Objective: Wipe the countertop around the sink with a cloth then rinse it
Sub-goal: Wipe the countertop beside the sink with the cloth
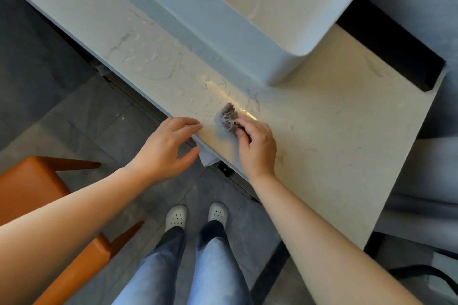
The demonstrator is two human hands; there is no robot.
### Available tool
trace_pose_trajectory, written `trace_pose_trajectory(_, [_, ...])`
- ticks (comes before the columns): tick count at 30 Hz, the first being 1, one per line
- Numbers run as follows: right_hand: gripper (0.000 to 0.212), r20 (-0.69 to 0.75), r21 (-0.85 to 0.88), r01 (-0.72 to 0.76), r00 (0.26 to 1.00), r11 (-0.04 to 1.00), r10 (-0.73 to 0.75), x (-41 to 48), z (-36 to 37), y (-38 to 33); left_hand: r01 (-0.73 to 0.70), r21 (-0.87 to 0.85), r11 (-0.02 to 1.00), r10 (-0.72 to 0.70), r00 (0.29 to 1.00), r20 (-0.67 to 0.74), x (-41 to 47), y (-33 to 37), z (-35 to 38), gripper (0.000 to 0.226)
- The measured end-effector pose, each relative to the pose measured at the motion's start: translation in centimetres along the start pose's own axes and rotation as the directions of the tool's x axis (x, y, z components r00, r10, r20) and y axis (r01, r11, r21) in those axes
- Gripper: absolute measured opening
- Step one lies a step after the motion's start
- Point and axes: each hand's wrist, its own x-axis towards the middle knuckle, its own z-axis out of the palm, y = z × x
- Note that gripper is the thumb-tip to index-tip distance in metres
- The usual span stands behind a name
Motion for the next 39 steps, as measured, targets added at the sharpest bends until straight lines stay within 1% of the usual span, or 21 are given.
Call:
trace_pose_trajectory(1, [0.025, 0.008, 0.004, 0.011, 1.0, 1.0, -0.011, -1.0, 0.1, -0.3, 0.025, 0.01, 1.0, -0.025, 0.999, -0.037, 0.0, -0.1, -0.3, 0.053])
trace_pose_trajectory(3, [0.023, 0.038, 0.005, 0.025, 0.999, 1.0, -0.025, -2.9, 0.2, -1.0, 0.075, 0.043, 0.996, -0.072, 0.996, -0.058, 0.1, -0.8, -0.9, 0.057])
trace_pose_trajectory(6, [0.024, 0.086, 0.056, 0.011, 0.996, 0.998, -0.015, -4.9, 0.2, -2.0, 0.103, 0.131, 0.986, -0.103, 0.995, -0.006, 0.5, -2.1, -1.8, 0.058])
trace_pose_trajectory(10, [0.024, 0.202, 0.196, -0.095, 0.978, 0.976, 0.054, -5.7, -1.0, -3.0, 0.113, 0.229, 0.967, -0.122, 0.992, 0.027, 0.9, -3.0, -2.5, 0.062])
trace_pose_trajectory(11, [0.026, 0.209, 0.233, -0.13, 0.974, 0.964, 0.081, -5.6, -1.5, -3.4, 0.111, 0.245, 0.963, -0.123, 0.992, 0.034, 0.9, -3.1, -2.6, 0.064])
trace_pose_trajectory(13, [0.029, 0.156, 0.311, -0.2, 0.975, 0.929, 0.158, -4.5, -2.4, -3.9, 0.097, 0.277, 0.956, -0.114, 0.992, 0.047, 0.9, -3.4, -2.5, 0.066])
trace_pose_trajectory(15, [0.028, 0.034, 0.344, -0.243, 0.968, 0.907, 0.247, -2.2, -3.2, -3.4, 0.097, 0.283, 0.954, -0.116, 0.992, 0.053, 0.8, -3.5, -2.2, 0.067])
trace_pose_trajectory(17, [0.026, -0.109, 0.276, -0.24, 0.954, 0.931, 0.279, 0.7, -3.9, -1.8, 0.114, 0.269, 0.956, -0.133, 0.99, 0.054, 0.7, -3.4, -1.9, 0.071])
trace_pose_trajectory(19, [0.026, -0.178, 0.179, -0.261, 0.94, 0.949, 0.292, 3.3, -4.4, 0.2, 0.127, 0.266, 0.956, -0.146, 0.988, 0.053, 0.7, -3.4, -1.6, 0.075])
trace_pose_trajectory(21, [0.027, -0.179, 0.088, -0.295, 0.935, 0.951, 0.306, 4.7, -4.3, 2.0, 0.127, 0.267, 0.955, -0.145, 0.988, 0.047, 0.7, -3.5, -1.5, 0.078])
trace_pose_trajectory(23, [0.028, -0.17, 0.029, -0.275, 0.946, 0.961, 0.276, 5.1, -3.4, 3.0, 0.125, 0.271, 0.954, -0.142, 0.989, 0.043, 0.7, -3.6, -1.5, 0.082])
trace_pose_trajectory(26, [0.028, -0.186, 0.011, -0.214, 0.959, 0.977, 0.212, 4.4, -1.3, 2.2, 0.121, 0.27, 0.955, -0.137, 0.99, 0.038, 0.7, -3.6, -1.4, 0.083])
trace_pose_trajectory(29, [0.029, -0.169, -0.005, -0.125, 0.978, 0.992, 0.123, 2.7, 1.0, 0.3, 0.125, 0.265, 0.956, -0.14, 0.99, 0.036, 0.7, -3.5, -1.4, 0.084])
trace_pose_trajectory(31, [0.029, -0.159, 0.009, -0.087, 0.983, 0.996, 0.087, 1.5, 2.0, -0.9, 0.127, 0.272, 0.954, -0.146, 0.988, 0.05, 0.7, -3.5, -1.5, 0.084])
trace_pose_trajectory(33, [0.03, -0.134, 0.036, -0.073, 0.988, 0.997, 0.077, 0.4, 2.3, -1.8, 0.122, 0.298, 0.947, -0.151, 0.985, 0.077, 0.7, -3.7, -1.6, 0.085])
trace_pose_trajectory(35, [0.03, -0.051, 0.106, -0.09, 0.994, 0.99, 0.096, -0.5, 1.9, -2.4, 0.11, 0.325, 0.939, -0.15, 0.984, 0.099, 0.7, -3.7, -1.9, 0.082])
trace_pose_trajectory(37, [0.029, 0.118, 0.261, -0.195, 0.978, 0.945, 0.169, -1.3, 0.8, -3.1, 0.11, 0.334, 0.936, -0.157, 0.981, 0.116, 0.7, -3.7, -2.0, 0.08])
trace_pose_trajectory(38, [0.027, 0.212, 0.332, -0.274, 0.954, 0.903, 0.211, -1.6, 0.1, -3.5, 0.118, 0.331, 0.936, -0.165, 0.979, 0.117, 0.7, -3.7, -2.0, 0.081])
trace_pose_trajectory(39, [0.026, 0.275, 0.384, -0.336, 0.931, 0.86, 0.241, -1.8, -0.6, -3.8, 0.127, 0.327, 0.936, -0.173, 0.978, 0.115, 0.7, -3.5, -2.0, 0.081])
